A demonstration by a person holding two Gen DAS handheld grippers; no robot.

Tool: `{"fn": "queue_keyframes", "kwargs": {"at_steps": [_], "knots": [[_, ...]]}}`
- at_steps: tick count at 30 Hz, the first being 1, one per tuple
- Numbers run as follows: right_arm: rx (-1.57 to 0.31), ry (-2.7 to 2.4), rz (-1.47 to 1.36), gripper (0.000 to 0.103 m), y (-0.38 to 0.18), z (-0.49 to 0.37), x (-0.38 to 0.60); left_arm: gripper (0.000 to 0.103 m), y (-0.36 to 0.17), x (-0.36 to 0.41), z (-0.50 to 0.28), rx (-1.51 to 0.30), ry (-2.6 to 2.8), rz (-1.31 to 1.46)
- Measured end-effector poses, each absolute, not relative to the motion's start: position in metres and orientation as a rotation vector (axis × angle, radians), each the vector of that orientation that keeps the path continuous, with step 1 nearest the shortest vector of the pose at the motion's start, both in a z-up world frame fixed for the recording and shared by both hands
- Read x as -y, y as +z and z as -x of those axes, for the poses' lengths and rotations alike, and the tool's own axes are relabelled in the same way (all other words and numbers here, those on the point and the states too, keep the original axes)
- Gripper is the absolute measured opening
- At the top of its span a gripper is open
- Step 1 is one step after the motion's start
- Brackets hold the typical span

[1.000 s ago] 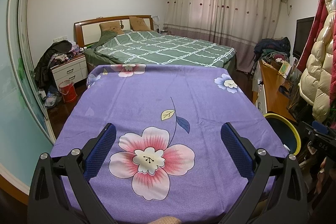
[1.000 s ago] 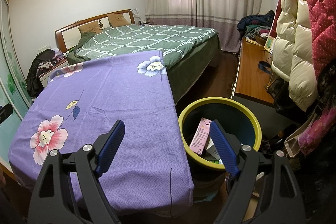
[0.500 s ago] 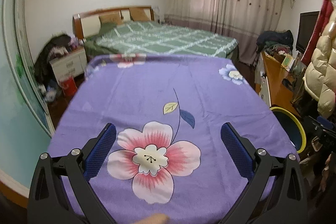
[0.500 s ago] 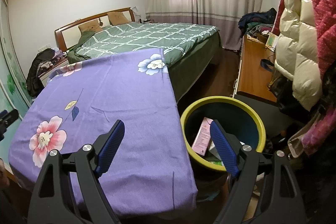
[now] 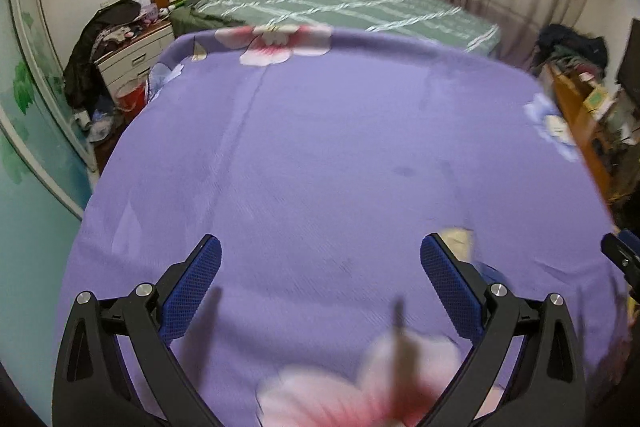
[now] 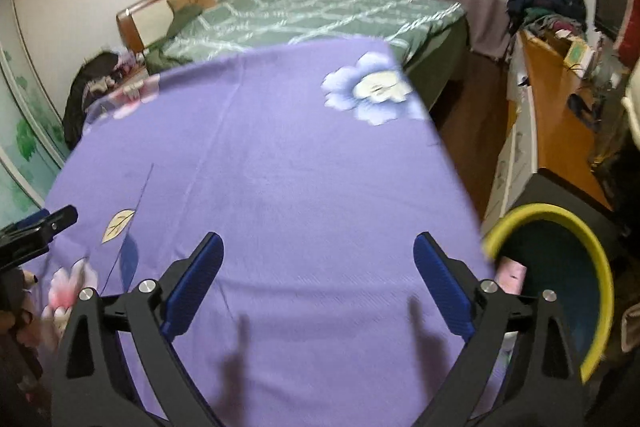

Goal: Collect trash

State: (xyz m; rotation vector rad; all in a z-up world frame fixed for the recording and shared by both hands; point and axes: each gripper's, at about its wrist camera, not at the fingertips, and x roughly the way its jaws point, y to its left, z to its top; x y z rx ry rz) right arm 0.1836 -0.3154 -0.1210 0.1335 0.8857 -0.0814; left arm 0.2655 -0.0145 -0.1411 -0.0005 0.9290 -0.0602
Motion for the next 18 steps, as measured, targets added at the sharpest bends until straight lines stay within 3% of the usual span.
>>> {"fn": "queue_keyframes", "kwargs": {"at_steps": [8,18], "knots": [[-0.955,-0.122,-0.066,0.097,-0.141,-0.232,0.287,0.098,-0.161,0.009,-0.321,-0.977,-0.037,-0.036],[-0.963,-0.117,-0.06,0.098,-0.143,-0.24,0.288,0.099,-0.162,0.007,-0.345,-0.966,-0.039,-0.034]]}}
